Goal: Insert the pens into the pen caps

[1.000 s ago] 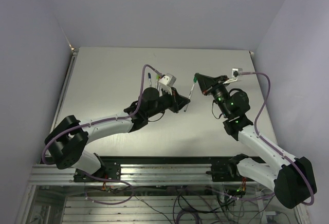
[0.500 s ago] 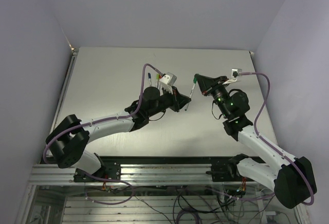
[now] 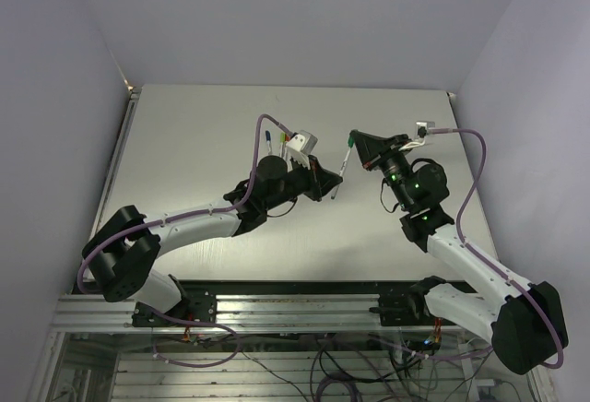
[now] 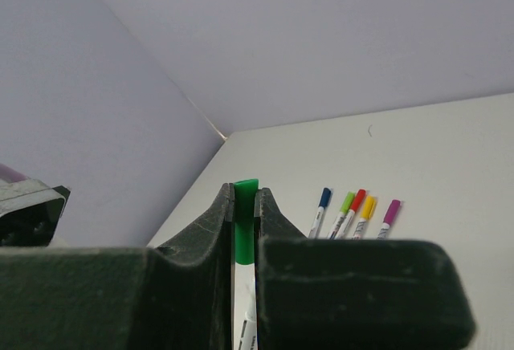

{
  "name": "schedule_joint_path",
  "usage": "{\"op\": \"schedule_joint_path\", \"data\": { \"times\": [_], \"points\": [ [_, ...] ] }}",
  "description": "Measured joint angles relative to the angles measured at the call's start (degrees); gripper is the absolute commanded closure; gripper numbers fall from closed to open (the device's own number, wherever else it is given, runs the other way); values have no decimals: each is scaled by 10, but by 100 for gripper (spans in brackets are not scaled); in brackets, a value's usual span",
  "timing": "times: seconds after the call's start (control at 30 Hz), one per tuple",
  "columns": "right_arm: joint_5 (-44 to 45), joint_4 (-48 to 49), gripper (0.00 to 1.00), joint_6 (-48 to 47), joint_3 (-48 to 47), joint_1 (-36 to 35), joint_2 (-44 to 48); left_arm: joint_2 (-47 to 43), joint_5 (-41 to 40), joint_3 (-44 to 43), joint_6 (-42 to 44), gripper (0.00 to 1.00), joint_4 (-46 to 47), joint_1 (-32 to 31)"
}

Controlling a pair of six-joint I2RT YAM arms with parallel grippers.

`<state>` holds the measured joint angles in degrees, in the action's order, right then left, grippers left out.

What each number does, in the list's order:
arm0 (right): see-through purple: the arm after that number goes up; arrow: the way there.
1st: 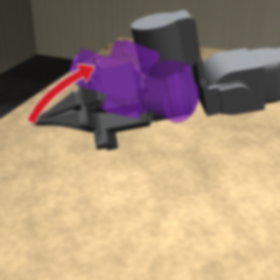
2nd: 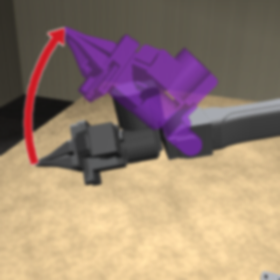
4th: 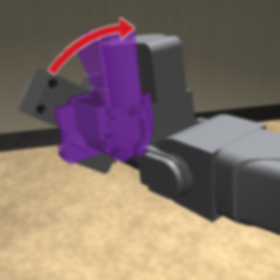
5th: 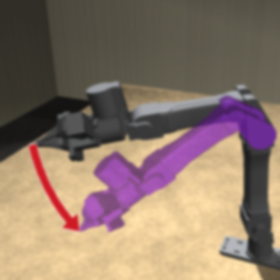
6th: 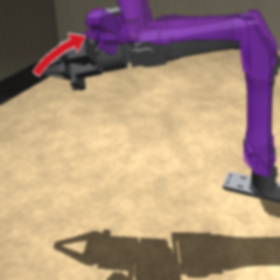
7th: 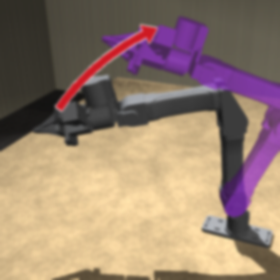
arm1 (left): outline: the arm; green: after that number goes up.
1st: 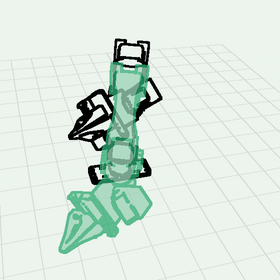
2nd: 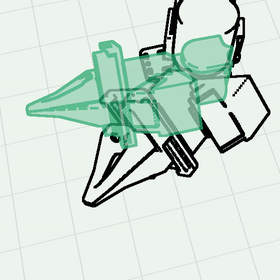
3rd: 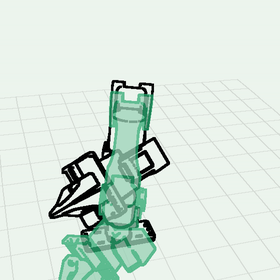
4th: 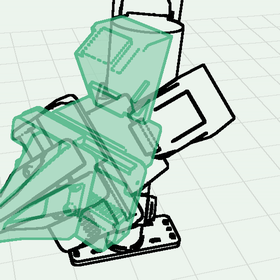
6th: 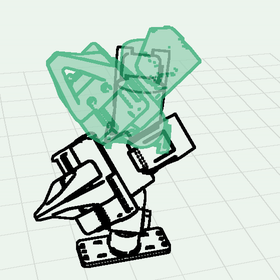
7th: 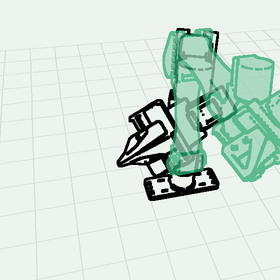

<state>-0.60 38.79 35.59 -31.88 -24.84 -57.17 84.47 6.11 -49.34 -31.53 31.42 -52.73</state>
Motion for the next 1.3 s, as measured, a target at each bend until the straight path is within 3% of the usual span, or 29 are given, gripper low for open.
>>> {"op": "schedule_joint_path", "data": {
  "times": [1.3],
  "points": [
    [6,-5,100,-11,3,0,-2,0,0,0,0,93,1,0]
  ]
}}
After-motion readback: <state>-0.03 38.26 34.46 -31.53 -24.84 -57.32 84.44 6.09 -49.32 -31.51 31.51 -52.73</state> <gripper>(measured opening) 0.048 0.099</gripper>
